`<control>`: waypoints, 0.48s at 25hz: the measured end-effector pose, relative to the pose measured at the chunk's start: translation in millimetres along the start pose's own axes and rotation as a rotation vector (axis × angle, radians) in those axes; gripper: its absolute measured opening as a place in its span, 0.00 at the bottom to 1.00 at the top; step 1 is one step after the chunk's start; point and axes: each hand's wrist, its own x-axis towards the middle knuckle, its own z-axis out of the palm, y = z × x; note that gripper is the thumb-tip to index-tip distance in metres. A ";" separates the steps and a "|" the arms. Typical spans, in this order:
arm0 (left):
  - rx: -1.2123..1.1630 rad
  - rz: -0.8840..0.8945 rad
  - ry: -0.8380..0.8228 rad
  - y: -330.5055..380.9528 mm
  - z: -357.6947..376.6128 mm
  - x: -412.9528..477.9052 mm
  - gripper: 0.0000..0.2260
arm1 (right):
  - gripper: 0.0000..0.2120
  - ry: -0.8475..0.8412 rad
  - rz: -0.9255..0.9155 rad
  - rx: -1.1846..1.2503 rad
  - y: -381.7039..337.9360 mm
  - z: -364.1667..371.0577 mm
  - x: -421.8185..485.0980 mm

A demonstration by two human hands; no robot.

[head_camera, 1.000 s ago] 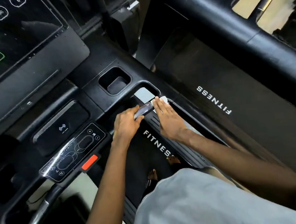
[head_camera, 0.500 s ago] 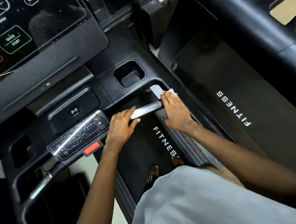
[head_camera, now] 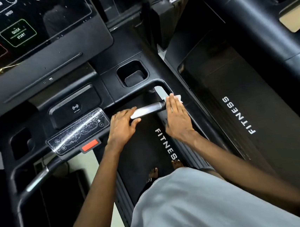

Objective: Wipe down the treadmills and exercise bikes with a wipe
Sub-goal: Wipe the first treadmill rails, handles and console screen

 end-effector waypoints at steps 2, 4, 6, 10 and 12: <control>-0.003 0.009 -0.018 1.6 -2.6 -0.4 0.23 | 0.48 -0.007 0.032 0.024 -9.1 5.3 -0.6; 0.037 0.012 -0.034 3.5 -4.9 -0.8 0.23 | 0.47 -0.030 -0.033 0.040 -10.7 4.3 5.5; 0.051 0.012 -0.062 3.9 -6.4 -0.6 0.24 | 0.45 -0.039 -0.136 0.028 -5.5 -3.4 22.2; 0.002 0.001 -0.114 3.0 -11.5 1.6 0.24 | 0.33 0.012 -0.161 -0.053 5.1 -18.9 46.0; -0.021 -0.010 -0.123 3.3 -12.8 1.2 0.24 | 0.29 0.024 -0.154 -0.056 4.1 -16.3 43.9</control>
